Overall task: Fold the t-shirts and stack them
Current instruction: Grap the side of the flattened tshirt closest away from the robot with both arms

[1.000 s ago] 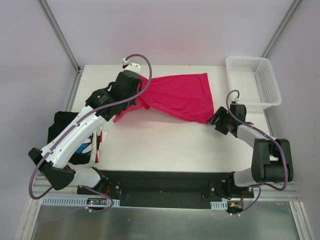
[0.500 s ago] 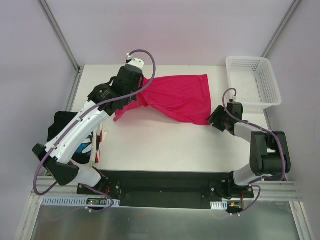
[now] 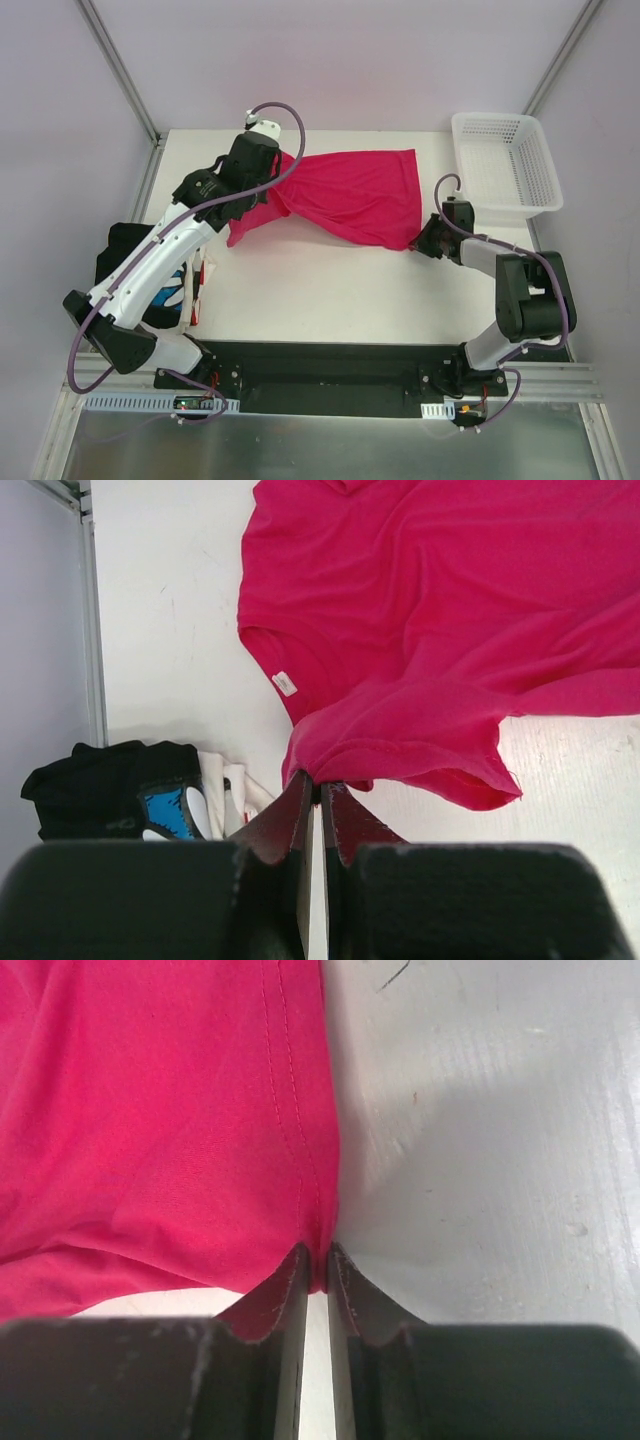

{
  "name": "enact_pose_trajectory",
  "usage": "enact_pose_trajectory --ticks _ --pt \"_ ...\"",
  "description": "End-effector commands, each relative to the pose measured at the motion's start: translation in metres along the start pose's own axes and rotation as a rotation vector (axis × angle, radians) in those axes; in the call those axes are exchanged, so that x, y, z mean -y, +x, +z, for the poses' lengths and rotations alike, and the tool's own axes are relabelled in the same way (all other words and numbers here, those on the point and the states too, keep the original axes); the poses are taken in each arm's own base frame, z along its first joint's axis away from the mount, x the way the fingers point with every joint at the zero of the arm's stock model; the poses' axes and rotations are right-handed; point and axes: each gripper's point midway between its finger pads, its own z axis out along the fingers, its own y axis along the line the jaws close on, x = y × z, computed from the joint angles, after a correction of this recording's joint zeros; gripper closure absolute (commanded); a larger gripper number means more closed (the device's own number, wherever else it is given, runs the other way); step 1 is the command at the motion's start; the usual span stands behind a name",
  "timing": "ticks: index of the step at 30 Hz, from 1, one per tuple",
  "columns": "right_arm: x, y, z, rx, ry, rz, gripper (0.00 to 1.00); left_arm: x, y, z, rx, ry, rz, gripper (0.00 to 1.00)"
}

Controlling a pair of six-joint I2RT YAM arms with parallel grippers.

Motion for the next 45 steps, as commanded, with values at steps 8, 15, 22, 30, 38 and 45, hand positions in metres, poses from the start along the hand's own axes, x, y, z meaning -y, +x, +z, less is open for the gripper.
enact_pose_trajectory --ticks 8,15,22,30,38,45 --pt "-0.049 -0.086 -0.047 0.204 -0.043 -0.044 0.85 -0.009 0.005 -0.004 0.024 0.000 -0.039 1.00" --pt "-0.063 -0.109 -0.029 0.190 -0.044 -0.050 0.85 -0.006 0.009 0.001 0.016 0.008 -0.047 1.00" --pt "-0.067 -0.112 0.006 0.139 -0.047 -0.039 0.81 -0.005 0.015 0.006 -0.002 0.007 -0.045 1.00" --pt "-0.060 -0.117 0.042 0.109 -0.023 -0.050 0.64 -0.001 0.015 0.013 -0.013 0.017 -0.041 1.00" --pt "-0.049 -0.122 0.004 0.157 0.014 -0.058 0.53 0.003 0.017 0.017 -0.018 0.034 -0.038 1.00" --pt "-0.042 -0.106 -0.035 0.179 0.004 -0.052 0.56 0.006 0.018 0.021 -0.022 0.038 -0.035 1.00"
